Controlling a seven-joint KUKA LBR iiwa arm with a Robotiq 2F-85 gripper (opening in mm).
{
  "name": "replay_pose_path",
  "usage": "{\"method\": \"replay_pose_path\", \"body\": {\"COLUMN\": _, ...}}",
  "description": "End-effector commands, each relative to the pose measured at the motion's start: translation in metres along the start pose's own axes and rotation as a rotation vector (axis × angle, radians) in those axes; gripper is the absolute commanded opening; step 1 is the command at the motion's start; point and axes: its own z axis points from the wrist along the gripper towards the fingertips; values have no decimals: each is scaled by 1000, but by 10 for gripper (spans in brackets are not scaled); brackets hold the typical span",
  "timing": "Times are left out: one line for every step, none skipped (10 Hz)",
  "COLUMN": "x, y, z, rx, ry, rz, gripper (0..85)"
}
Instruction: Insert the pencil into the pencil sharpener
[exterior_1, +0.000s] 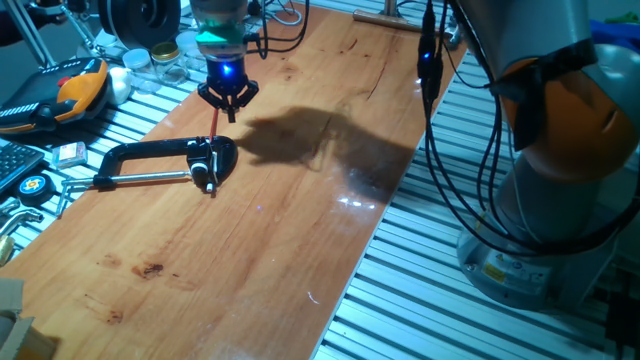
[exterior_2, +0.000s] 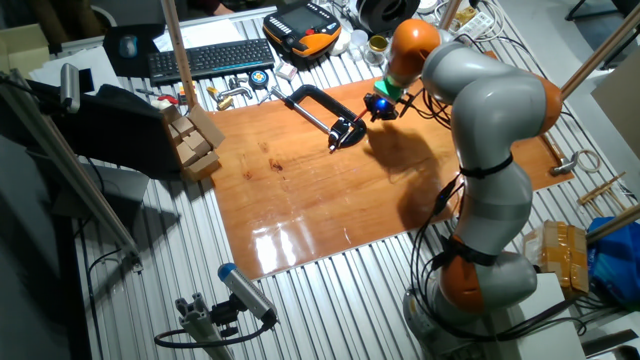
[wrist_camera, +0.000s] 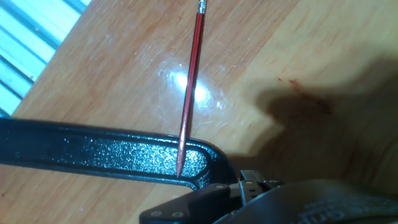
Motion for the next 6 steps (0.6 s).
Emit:
{"method": "replay_pose_path", "body": {"x": -3, "y": 1, "z": 1, "rx": 2, "ry": 5, "rz": 1, "gripper": 0}}
{"method": "replay_pose_path", "body": {"x": -9, "y": 3, "z": 2, "rx": 1, "ry": 14, "rz": 3, "gripper": 0}}
{"method": "replay_pose_path", "body": {"x": -14, "y": 5, "z": 4, "rx": 5, "ry": 19, "rz": 6, "gripper": 0}}
{"method": "replay_pose_path", "body": {"x": -17, "y": 7, "z": 7, "rx": 14, "ry": 14, "rz": 13, "gripper": 0}}
{"method": "replay_pose_path", "body": {"x": -19, "y": 9, "z": 9, "rx": 26, "ry": 5, "rz": 23, "gripper": 0}}
{"method": "replay_pose_path", "body": {"x": -21, "y": 12, "z": 8, "rx": 39, "ry": 11, "rz": 40, "gripper": 0}}
